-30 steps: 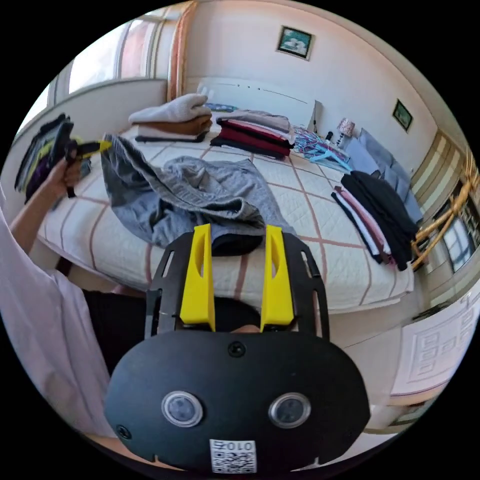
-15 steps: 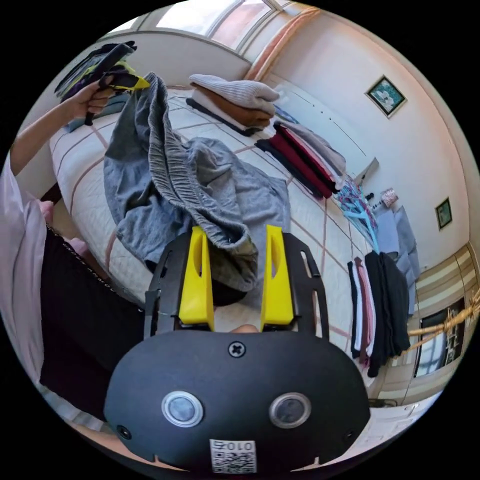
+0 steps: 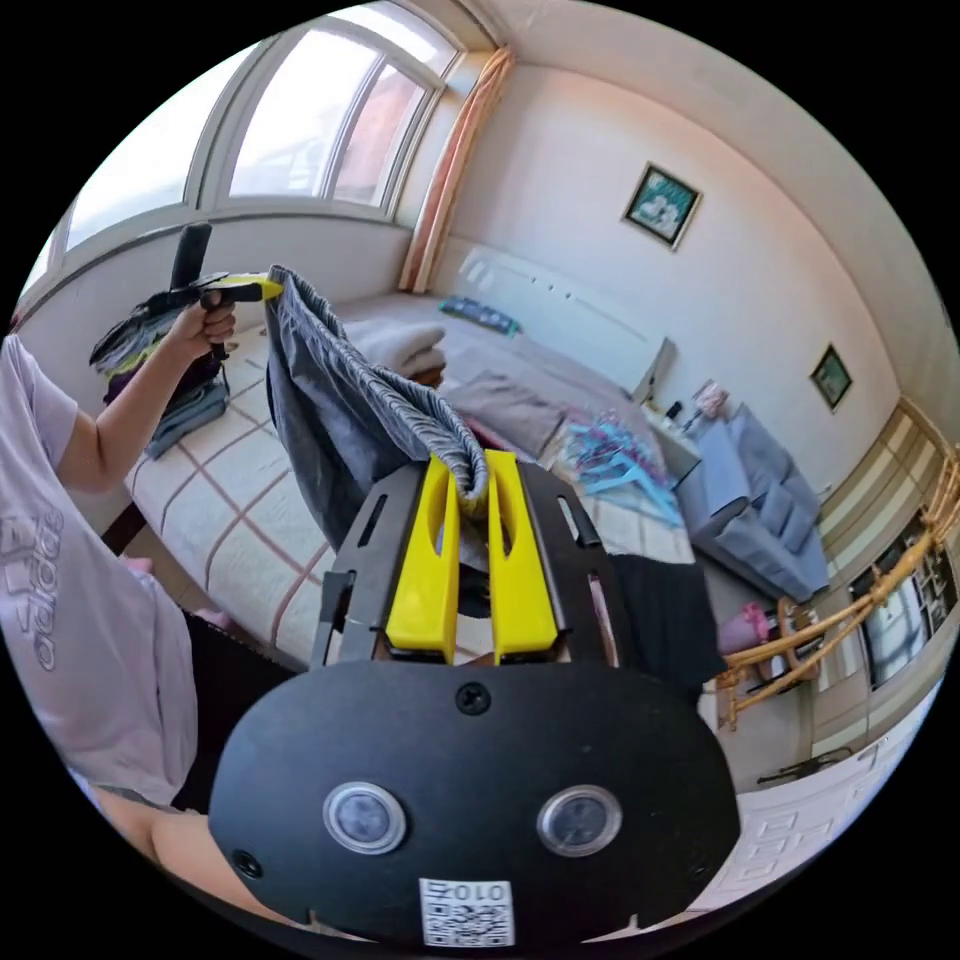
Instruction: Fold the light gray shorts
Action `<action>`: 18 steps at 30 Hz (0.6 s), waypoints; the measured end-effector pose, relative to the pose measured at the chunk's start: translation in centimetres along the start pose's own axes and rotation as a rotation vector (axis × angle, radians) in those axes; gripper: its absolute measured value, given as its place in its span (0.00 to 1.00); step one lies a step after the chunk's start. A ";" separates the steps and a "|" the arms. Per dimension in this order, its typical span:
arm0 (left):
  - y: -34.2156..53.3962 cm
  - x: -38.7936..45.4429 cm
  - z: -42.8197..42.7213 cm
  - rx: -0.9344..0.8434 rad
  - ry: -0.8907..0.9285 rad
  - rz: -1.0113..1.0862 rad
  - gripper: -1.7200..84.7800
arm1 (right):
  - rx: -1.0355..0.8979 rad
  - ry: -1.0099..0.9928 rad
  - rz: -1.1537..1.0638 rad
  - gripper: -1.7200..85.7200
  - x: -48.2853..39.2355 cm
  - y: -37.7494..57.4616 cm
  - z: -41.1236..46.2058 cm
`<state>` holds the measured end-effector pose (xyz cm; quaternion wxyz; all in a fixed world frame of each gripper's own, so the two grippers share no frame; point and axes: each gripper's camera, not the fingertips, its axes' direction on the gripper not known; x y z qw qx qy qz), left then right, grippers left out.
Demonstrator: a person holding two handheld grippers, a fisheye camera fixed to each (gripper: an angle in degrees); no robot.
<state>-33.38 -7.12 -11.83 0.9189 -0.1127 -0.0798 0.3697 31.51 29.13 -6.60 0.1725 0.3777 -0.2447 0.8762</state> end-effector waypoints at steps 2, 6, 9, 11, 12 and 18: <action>-6.1 0.8 -4.0 0.119 -0.006 0.100 0.02 | 0.061 0.078 0.004 0.06 0.2 -1.3 -5.6; -13.2 2.7 -9.8 0.232 -0.037 0.232 0.02 | 0.190 0.176 -0.015 0.06 -0.8 -2.2 -16.5; -17.5 4.3 -13.1 0.242 -0.075 0.302 0.02 | 0.208 0.157 -0.015 0.06 -1.6 -1.8 -21.3; -19.5 5.2 -15.0 0.233 -0.102 0.335 0.02 | 0.200 0.140 -0.024 0.06 -2.3 -1.1 -23.2; -19.8 5.3 -15.4 0.232 -0.110 0.340 0.02 | 0.198 0.129 -0.041 0.06 -3.0 -0.5 -24.1; -20.9 4.9 -19.2 0.236 -0.095 0.351 0.02 | 0.223 0.004 -0.104 0.06 -4.9 2.1 -27.3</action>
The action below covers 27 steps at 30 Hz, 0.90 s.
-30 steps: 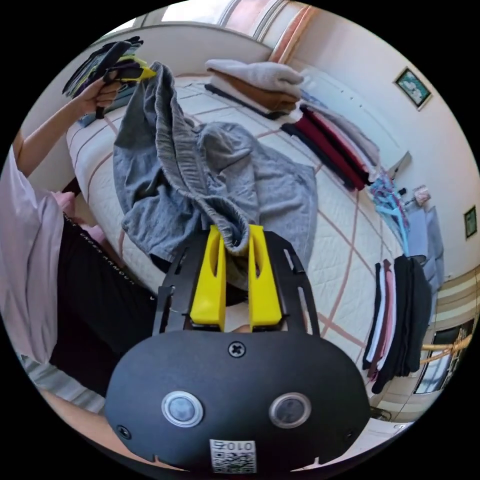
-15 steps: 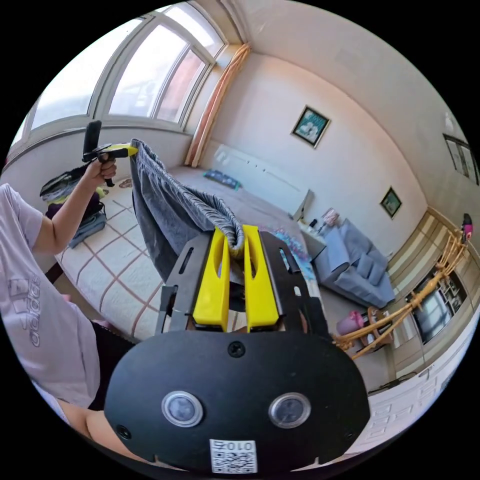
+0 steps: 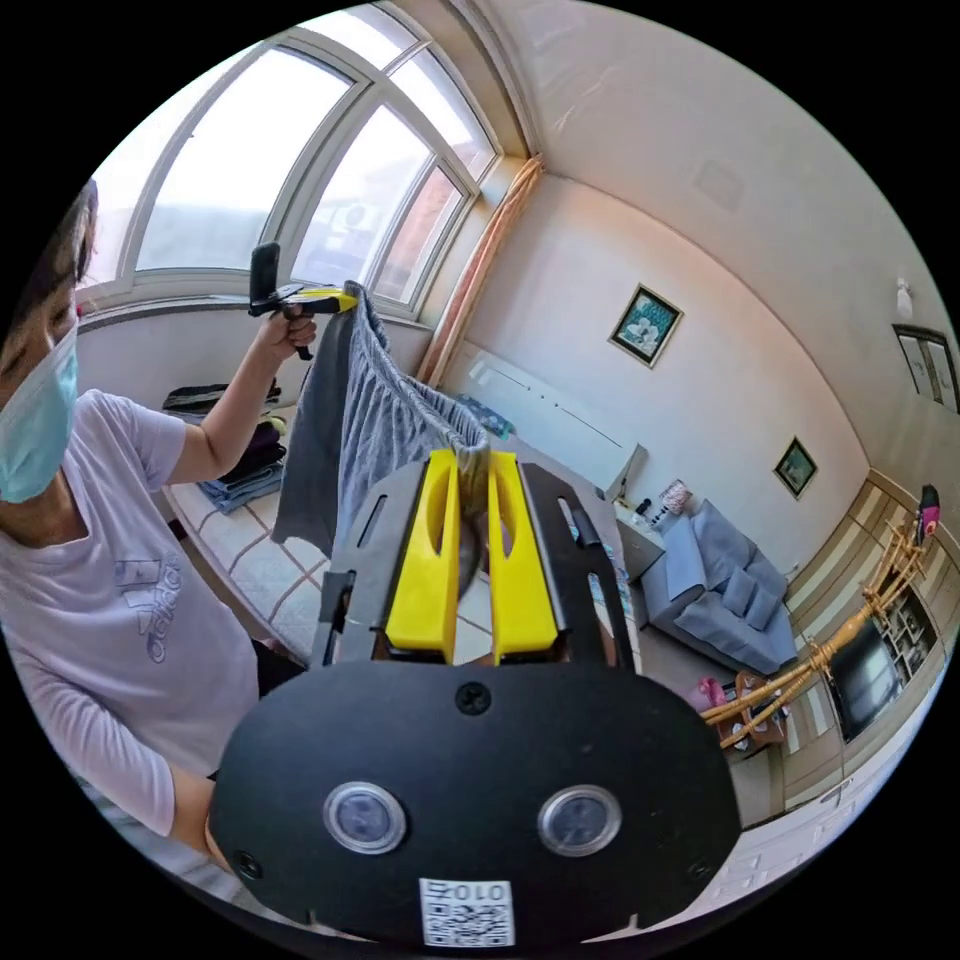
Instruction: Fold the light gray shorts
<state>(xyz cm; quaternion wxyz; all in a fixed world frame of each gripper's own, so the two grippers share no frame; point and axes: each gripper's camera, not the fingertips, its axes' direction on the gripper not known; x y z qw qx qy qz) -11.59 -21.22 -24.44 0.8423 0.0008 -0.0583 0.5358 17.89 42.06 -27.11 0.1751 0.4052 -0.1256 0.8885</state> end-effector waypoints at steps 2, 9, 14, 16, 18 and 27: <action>0.2 -0.8 -0.8 0.045 0.049 -0.045 0.02 | -0.041 -0.034 0.000 0.06 -0.1 0.3 0.6; 0.8 -3.8 0.6 0.001 0.090 -0.060 0.02 | -0.048 -0.124 0.011 0.06 0.1 2.2 1.6; 3.2 -5.1 4.0 -0.062 0.135 -0.049 0.02 | -0.055 -0.081 -0.040 0.05 -0.5 3.2 1.8; 4.3 -6.7 7.9 -0.116 0.160 -0.087 0.02 | -0.145 -0.052 -0.026 0.06 0.5 3.6 4.5; 5.1 -9.0 13.4 -0.192 0.188 -0.134 0.02 | -0.304 0.022 0.058 0.06 4.1 4.0 9.9; 2.8 -13.7 23.1 -0.013 0.200 0.052 0.02 | -0.004 0.286 0.302 0.06 7.8 2.0 5.2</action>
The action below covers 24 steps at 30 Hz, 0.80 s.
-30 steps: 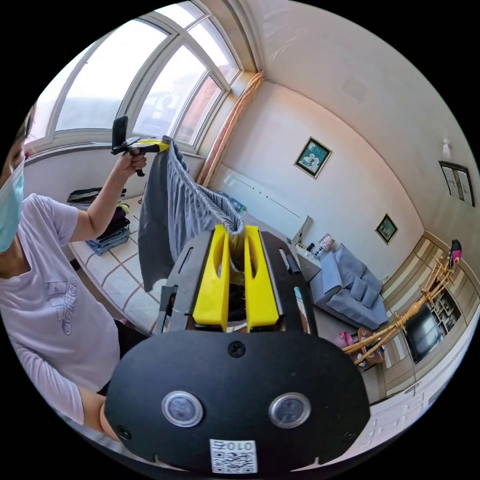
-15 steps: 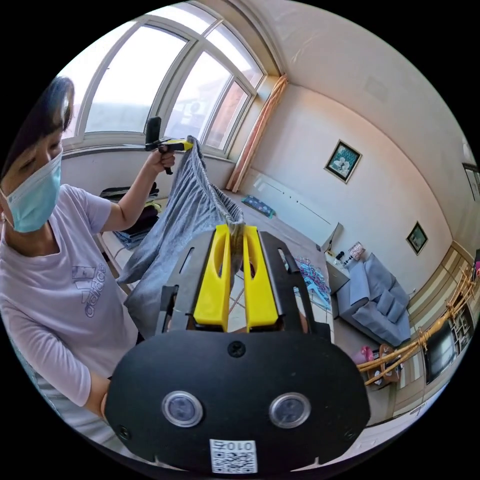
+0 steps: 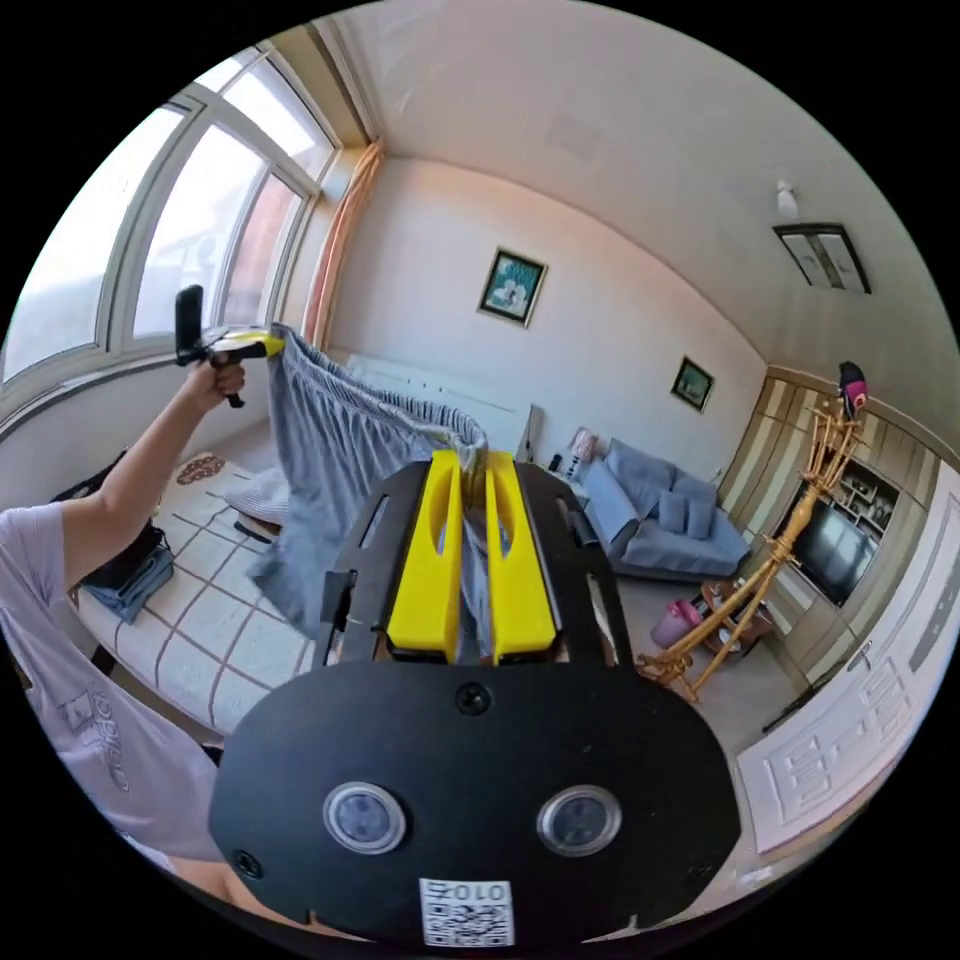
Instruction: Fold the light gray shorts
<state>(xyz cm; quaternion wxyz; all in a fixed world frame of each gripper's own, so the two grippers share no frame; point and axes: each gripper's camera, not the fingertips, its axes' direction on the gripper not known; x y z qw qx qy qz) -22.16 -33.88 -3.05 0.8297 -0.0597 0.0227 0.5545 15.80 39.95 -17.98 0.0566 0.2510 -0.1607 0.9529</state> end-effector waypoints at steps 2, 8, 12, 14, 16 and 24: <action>1.7 0.6 -0.9 0.072 0.046 0.071 0.03 | 0.046 -0.071 -0.001 0.06 -1.0 1.2 -2.0; 15.2 0.5 4.0 0.003 0.243 -0.061 0.03 | -0.050 -0.166 -0.098 0.06 -9.1 9.3 1.8; 26.7 1.4 9.1 -0.178 0.306 -0.234 0.03 | -0.267 -0.255 -0.118 0.07 -16.0 18.6 11.6; 33.2 3.3 12.2 -0.311 0.344 -0.325 0.03 | -0.365 -0.289 -0.090 0.07 -18.6 22.3 15.2; 36.8 5.3 13.9 -0.401 0.344 -0.347 0.03 | -0.439 -0.363 -0.072 0.07 -20.7 24.6 17.4; 45.8 7.2 11.5 -0.441 0.303 -0.511 0.03 | -0.471 -0.523 -0.067 0.08 -26.0 23.7 19.5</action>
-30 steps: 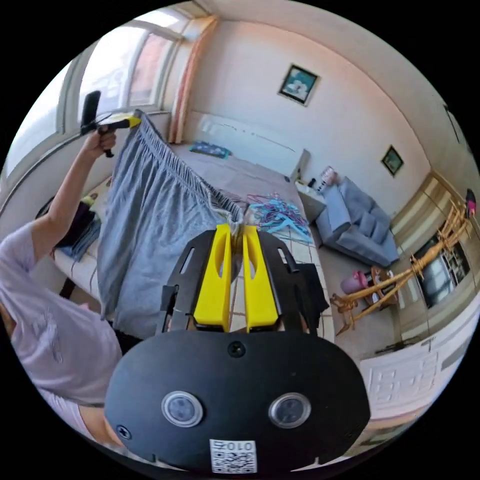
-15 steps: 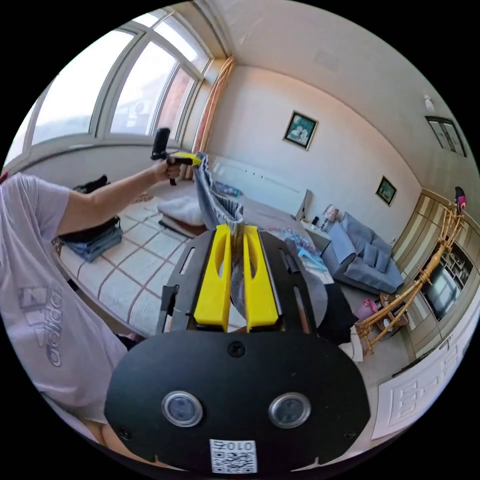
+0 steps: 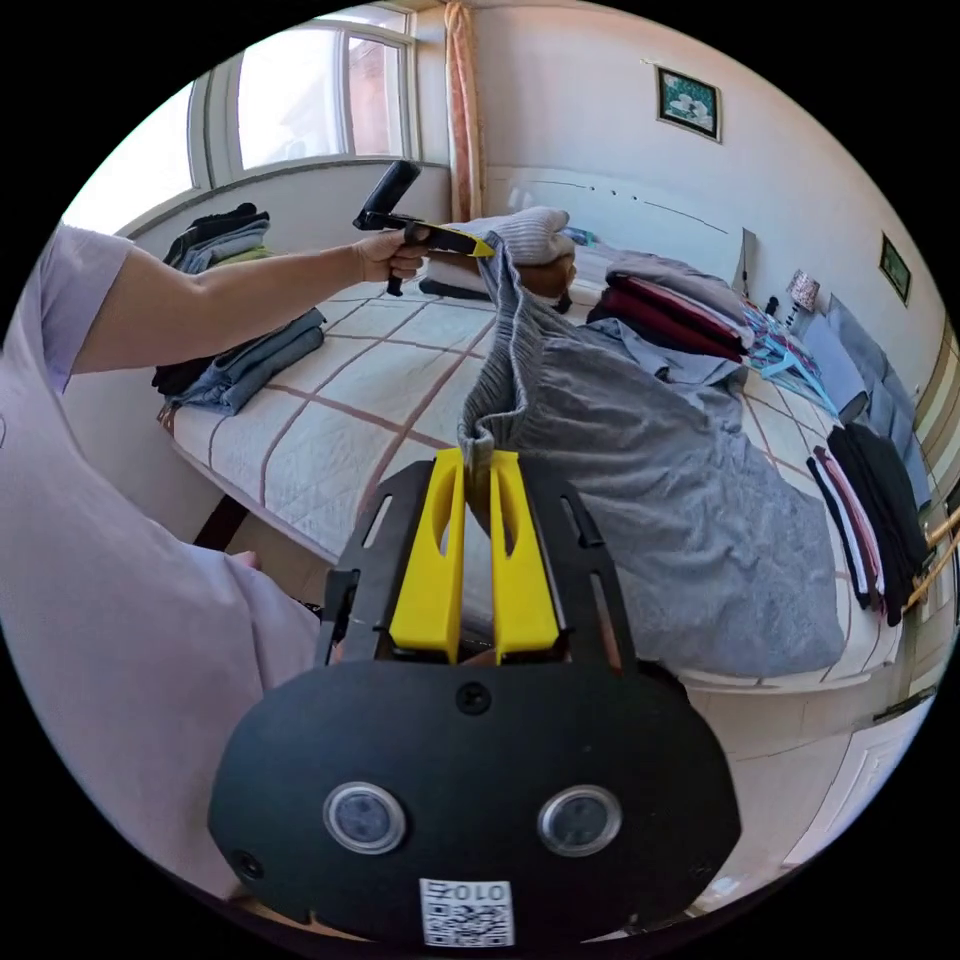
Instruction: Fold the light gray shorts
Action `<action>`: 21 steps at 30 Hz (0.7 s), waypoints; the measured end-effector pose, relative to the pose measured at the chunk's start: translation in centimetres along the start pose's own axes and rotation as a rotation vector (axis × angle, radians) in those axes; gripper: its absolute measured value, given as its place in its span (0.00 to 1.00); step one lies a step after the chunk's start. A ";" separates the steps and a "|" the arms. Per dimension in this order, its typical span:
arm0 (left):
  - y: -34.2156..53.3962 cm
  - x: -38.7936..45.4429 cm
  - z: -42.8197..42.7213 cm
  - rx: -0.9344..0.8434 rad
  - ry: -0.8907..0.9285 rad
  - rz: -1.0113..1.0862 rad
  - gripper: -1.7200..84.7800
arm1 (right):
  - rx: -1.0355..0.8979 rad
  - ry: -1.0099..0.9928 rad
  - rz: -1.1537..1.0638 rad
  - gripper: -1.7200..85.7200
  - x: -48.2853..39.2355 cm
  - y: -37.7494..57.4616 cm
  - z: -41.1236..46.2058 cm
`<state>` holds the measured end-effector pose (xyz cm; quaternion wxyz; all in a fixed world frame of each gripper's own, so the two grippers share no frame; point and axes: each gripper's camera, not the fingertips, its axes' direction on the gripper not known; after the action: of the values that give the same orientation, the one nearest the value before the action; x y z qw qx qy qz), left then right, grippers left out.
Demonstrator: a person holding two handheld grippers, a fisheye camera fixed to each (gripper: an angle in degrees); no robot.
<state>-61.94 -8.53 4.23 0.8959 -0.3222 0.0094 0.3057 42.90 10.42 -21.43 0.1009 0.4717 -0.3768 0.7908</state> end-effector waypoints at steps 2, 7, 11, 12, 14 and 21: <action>1.7 -0.3 -0.9 0.002 -0.030 -0.030 0.03 | -0.012 -0.029 -0.055 0.08 -1.2 -1.4 0.3; 5.4 -0.5 -1.7 -0.060 -0.073 -0.134 0.03 | -0.056 -0.124 -0.167 0.08 -4.4 -3.8 2.3; 8.2 1.0 -1.0 -0.100 -0.093 -0.170 0.03 | -0.140 -0.106 -0.203 0.08 -6.4 -4.6 4.4; 8.4 1.3 -0.9 -0.101 -0.097 -0.172 0.03 | -0.159 -0.101 -0.216 0.08 -6.8 -4.7 4.7; 9.2 2.1 -0.5 -0.096 -0.100 -0.187 0.03 | -0.175 -0.098 -0.227 0.08 -7.3 -4.8 4.8; 4.7 6.9 -3.2 0.063 -0.122 -0.084 0.03 | -0.056 -0.011 -0.089 0.06 -3.4 -6.1 -2.4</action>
<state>-58.32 -3.81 -2.48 0.9165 -0.2745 -0.0492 0.2867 46.26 16.97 -21.86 0.1470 0.4892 -0.3782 0.7720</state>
